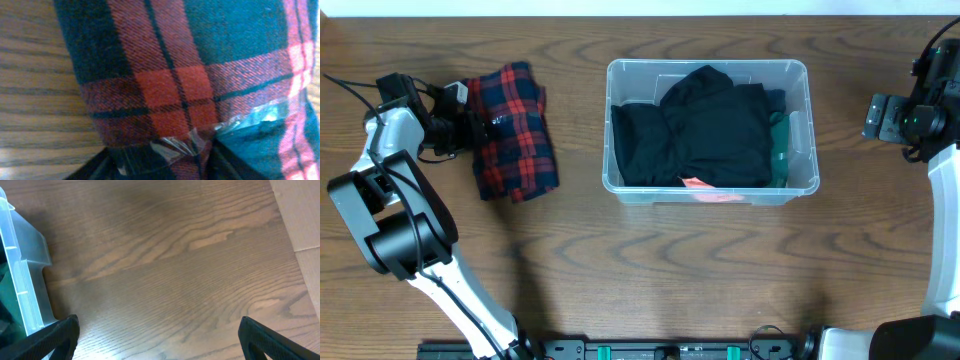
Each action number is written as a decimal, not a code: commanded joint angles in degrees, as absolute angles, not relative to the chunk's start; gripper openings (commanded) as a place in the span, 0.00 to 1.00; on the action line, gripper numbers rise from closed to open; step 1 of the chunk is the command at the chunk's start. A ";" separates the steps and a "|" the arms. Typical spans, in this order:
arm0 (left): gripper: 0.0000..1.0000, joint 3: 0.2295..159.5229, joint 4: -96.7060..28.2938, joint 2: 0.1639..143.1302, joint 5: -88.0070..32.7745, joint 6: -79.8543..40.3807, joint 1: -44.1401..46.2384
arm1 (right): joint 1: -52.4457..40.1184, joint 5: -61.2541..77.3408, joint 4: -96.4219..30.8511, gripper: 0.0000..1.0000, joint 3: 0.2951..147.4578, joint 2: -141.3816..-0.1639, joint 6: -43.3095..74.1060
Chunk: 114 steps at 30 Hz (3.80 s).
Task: Pack container
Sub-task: 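Grasp the taped red plaid shirt's top edge with the left gripper, then lift the plaid shirt and swing it right over the container, then lower the plaid shirt onto the clothes in the container and release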
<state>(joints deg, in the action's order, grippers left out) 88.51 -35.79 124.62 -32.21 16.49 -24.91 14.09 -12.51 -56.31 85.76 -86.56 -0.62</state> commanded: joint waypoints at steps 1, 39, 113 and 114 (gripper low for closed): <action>0.43 85.36 -36.82 128.68 -26.35 17.30 -24.08 | 14.20 -13.28 -56.38 0.99 86.13 -86.63 -0.03; 0.06 87.79 -33.45 88.55 -26.57 21.02 -8.34 | 14.20 -13.28 -56.40 0.99 86.13 -86.63 -0.03; 0.17 87.50 -35.07 99.26 -26.55 46.50 32.23 | 14.20 -13.28 -56.40 0.99 86.13 -86.63 -0.03; 0.17 87.50 -34.68 99.26 -26.55 46.50 32.23 | 14.20 -13.28 -56.38 0.99 86.13 -86.63 -0.03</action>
<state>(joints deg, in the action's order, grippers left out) 87.11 -35.42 99.02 -25.28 46.00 31.99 14.09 -12.51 -56.34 85.76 -86.56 -0.62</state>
